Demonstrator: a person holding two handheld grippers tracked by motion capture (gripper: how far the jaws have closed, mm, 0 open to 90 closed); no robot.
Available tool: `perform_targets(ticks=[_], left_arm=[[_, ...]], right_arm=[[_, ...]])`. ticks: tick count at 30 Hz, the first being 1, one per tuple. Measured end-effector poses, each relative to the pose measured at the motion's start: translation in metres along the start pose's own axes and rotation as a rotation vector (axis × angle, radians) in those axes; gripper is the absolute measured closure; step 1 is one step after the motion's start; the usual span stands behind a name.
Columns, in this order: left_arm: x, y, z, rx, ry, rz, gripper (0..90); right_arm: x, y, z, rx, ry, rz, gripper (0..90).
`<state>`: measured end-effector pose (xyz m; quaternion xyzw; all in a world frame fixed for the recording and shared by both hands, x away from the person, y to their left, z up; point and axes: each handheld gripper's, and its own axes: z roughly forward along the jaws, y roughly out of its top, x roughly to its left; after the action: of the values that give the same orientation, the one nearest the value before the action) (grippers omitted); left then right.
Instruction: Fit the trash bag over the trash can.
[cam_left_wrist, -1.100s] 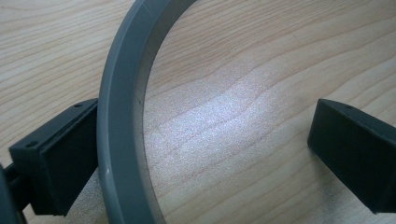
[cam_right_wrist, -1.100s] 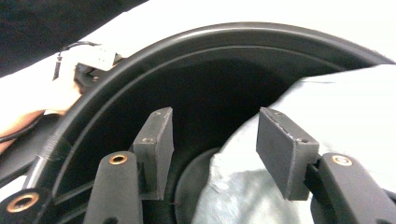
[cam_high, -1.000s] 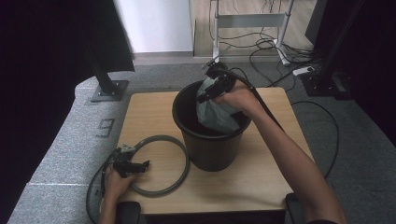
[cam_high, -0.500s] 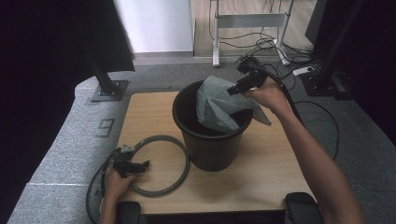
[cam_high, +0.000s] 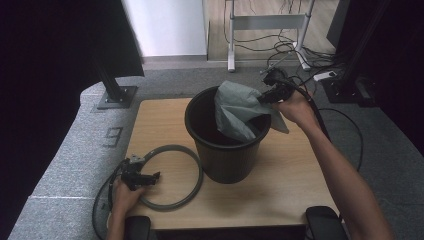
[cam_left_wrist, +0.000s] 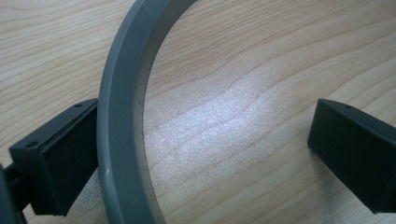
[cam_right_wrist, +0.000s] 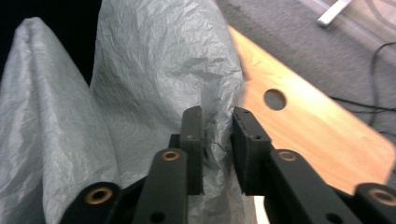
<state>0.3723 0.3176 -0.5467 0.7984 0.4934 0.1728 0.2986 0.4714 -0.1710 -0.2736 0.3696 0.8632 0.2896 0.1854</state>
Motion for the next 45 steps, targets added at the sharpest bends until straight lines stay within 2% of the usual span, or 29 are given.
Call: perform_targets(ticks=[1, 2, 3, 6, 7, 8, 11, 13, 16, 17, 22, 24, 25, 27, 28, 29, 31, 33, 34, 35, 37, 38, 39, 40, 41, 45], left_arm=[[0.000, 0.000, 0.000, 0.000, 0.000, 0.000, 0.0], [0.000, 0.000, 0.000, 0.000, 0.000, 0.000, 0.0], [0.000, 0.000, 0.000, 0.000, 0.000, 0.000, 0.0], [0.000, 0.000, 0.000, 0.000, 0.000, 0.000, 0.0], [0.000, 0.000, 0.000, 0.000, 0.000, 0.000, 0.0], [0.000, 0.000, 0.000, 0.000, 0.000, 0.000, 0.0], [0.000, 0.000, 0.000, 0.000, 0.000, 0.000, 0.0], [0.000, 0.000, 0.000, 0.000, 0.000, 0.000, 0.0], [0.000, 0.000, 0.000, 0.000, 0.000, 0.000, 0.0], [0.000, 0.000, 0.000, 0.000, 0.000, 0.000, 0.0], [0.000, 0.000, 0.000, 0.000, 0.000, 0.000, 0.0], [0.000, 0.000, 0.000, 0.000, 0.000, 0.000, 0.0], [0.000, 0.000, 0.000, 0.000, 0.000, 0.000, 0.0], [0.000, 0.000, 0.000, 0.000, 0.000, 0.000, 0.0], [0.000, 0.000, 0.000, 0.000, 0.000, 0.000, 0.0], [0.000, 0.000, 0.000, 0.000, 0.000, 0.000, 0.0], [0.000, 0.000, 0.000, 0.000, 0.000, 0.000, 0.0], [0.000, 0.000, 0.000, 0.000, 0.000, 0.000, 0.0], [0.000, 0.000, 0.000, 0.000, 0.000, 0.000, 0.0], [0.000, 0.000, 0.000, 0.000, 0.000, 0.000, 0.0], [0.000, 0.000, 0.000, 0.000, 0.000, 0.000, 0.0], [0.000, 0.000, 0.000, 0.000, 0.000, 0.000, 0.0], [0.000, 0.000, 0.000, 0.000, 0.000, 0.000, 0.0], [0.000, 0.000, 0.000, 0.000, 0.000, 0.000, 0.0], [0.000, 0.000, 0.000, 0.000, 0.000, 0.000, 0.0], [0.000, 0.000, 0.000, 0.000, 0.000, 0.000, 0.0]], right_arm=[[0.002, 0.002, -0.002, -0.004, -0.012, -0.005, 79.1], [0.003, 0.005, -0.004, -0.011, -0.025, -0.011, 85.9], [0.006, 0.010, -0.008, -0.035, 0.004, -0.006, 85.9], [0.010, 0.016, -0.010, -0.035, 0.023, -0.010, 86.0], [0.013, 0.019, -0.010, -0.042, 0.047, -0.010, 86.0], [0.019, 0.023, -0.008, -0.049, 0.095, -0.009, 86.0], [0.028, 0.028, -0.002, -0.041, 0.118, -0.029, 86.0], [0.043, 0.035, 0.009, -0.035, 0.158, -0.051, 85.9], [0.052, 0.039, 0.016, -0.023, 0.157, -0.077, 85.7], [0.059, 0.043, 0.024, -0.011, 0.176, -0.082, 85.4], [0.069, 0.046, 0.034, 0.007, 0.216, -0.092, 84.8], [0.073, 0.046, 0.037, 0.022, 0.244, -0.102, 80.7], [0.072, 0.046, 0.035, 0.018, 0.249, -0.098, 78.2], [0.066, 0.047, 0.028, -0.005, 0.253, -0.079, 67.3], [0.066, 0.047, 0.028, -0.005, 0.253, -0.079, 67.3], [0.057, 0.046, 0.019, -0.034, 0.222, -0.063, 58.7], [0.048, 0.045, 0.010, -0.052, 0.177, -0.051, 52.3], [0.038, 0.044, 0.002, -0.062, 0.150, -0.032, 50.4], [0.038, 0.044, 0.002, -0.062, 0.150, -0.032, 50.4], [0.028, 0.041, -0.004, -0.063, 0.104, -0.025, 48.1], [0.017, 0.037, -0.006, -0.051, 0.049, -0.016, 47.6], [0.017, 0.037, -0.006, -0.051, 0.049, -0.016, 47.6], [0.005, 0.031, -0.006, -0.036, 0.006, 0.002, 48.0], [0.005, 0.031, -0.006, -0.036, 0.006, 0.002, 48.0], [-0.004, 0.025, -0.004, -0.024, -0.015, 0.011, 49.4], [-0.015, 0.009, 0.006, 0.000, 0.009, 0.027, 56.7]])
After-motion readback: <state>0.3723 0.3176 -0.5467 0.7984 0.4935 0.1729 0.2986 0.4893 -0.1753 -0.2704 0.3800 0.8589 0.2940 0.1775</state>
